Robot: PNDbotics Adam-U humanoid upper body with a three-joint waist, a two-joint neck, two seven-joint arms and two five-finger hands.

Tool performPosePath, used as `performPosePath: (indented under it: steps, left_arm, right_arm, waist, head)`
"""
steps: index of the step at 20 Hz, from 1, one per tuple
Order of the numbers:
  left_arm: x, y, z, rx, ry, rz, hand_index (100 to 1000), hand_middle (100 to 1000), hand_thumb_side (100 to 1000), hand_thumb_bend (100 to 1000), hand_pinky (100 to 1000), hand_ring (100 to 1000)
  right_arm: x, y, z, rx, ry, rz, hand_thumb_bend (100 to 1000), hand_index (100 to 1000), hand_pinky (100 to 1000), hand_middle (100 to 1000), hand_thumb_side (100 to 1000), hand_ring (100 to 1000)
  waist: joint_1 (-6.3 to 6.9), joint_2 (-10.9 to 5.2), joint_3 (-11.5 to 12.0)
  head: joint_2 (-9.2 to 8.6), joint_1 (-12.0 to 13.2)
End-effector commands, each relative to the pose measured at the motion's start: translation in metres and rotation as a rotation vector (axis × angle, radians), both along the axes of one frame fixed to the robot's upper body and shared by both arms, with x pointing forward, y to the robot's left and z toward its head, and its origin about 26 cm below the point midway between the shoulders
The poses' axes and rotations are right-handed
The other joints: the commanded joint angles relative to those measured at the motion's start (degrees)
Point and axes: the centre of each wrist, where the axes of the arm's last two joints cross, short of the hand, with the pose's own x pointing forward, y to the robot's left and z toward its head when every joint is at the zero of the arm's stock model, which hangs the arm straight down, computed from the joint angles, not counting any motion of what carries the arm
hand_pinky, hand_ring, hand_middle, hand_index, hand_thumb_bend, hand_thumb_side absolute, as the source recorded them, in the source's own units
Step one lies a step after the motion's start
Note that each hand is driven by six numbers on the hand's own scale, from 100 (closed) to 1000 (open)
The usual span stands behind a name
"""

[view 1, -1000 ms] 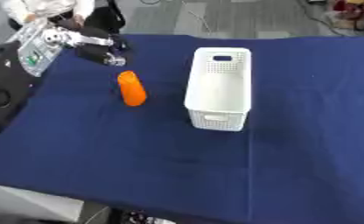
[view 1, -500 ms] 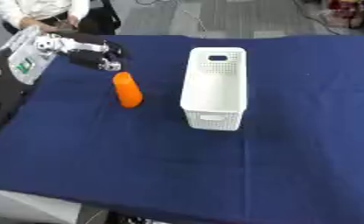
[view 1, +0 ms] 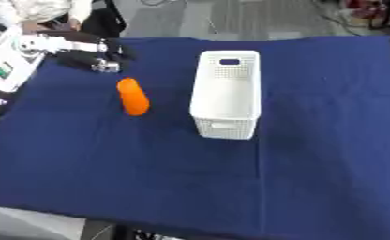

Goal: Pick up objects on the table and place them in the box.

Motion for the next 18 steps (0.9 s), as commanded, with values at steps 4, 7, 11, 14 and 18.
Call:
performPosePath:
  steps: [4,7,11,14,18]
  left_arm:
    - [-0.013,0.009,0.024,0.062,0.028,-0.143,1000,1000,1000,774,889,975]
    - [-0.022,0.004,0.028,0.049,0.030,-0.162,1000,1000,1000,750,886,974]
    - [-0.030,-0.001,0.029,0.058,0.038,-0.174,1000,1000,1000,741,884,974]
    - [-0.033,-0.003,0.028,0.062,0.046,-0.176,1000,1000,1000,745,881,974]
    - [-0.036,-0.008,0.027,0.061,0.062,-0.193,1000,1000,1000,739,876,972]
  right_arm:
    - [0.000,-0.002,0.010,-0.025,-0.029,0.005,100,681,429,666,936,589]
    - [0.000,-0.002,0.010,-0.028,-0.028,0.005,100,681,431,666,936,589]
    - [0.000,-0.002,0.010,-0.028,-0.028,0.006,100,681,431,666,936,589]
    - [0.000,-0.002,0.010,-0.029,-0.028,0.006,100,682,432,667,937,590]
    - [0.000,-0.002,0.009,-0.030,-0.023,0.006,100,682,432,667,938,590]
  waist:
    - [-0.03,-0.52,0.1]
    - [0.09,-0.57,0.2]
    - [0.15,-0.67,0.2]
    - [0.15,-0.69,0.1]
    - [0.12,-0.81,0.1]
  head:
    - [-0.04,-0.2]
    - [-0.04,-0.2]
    - [-0.04,0.0]
    - [-0.04,0.0]
    - [-0.04,-0.4]
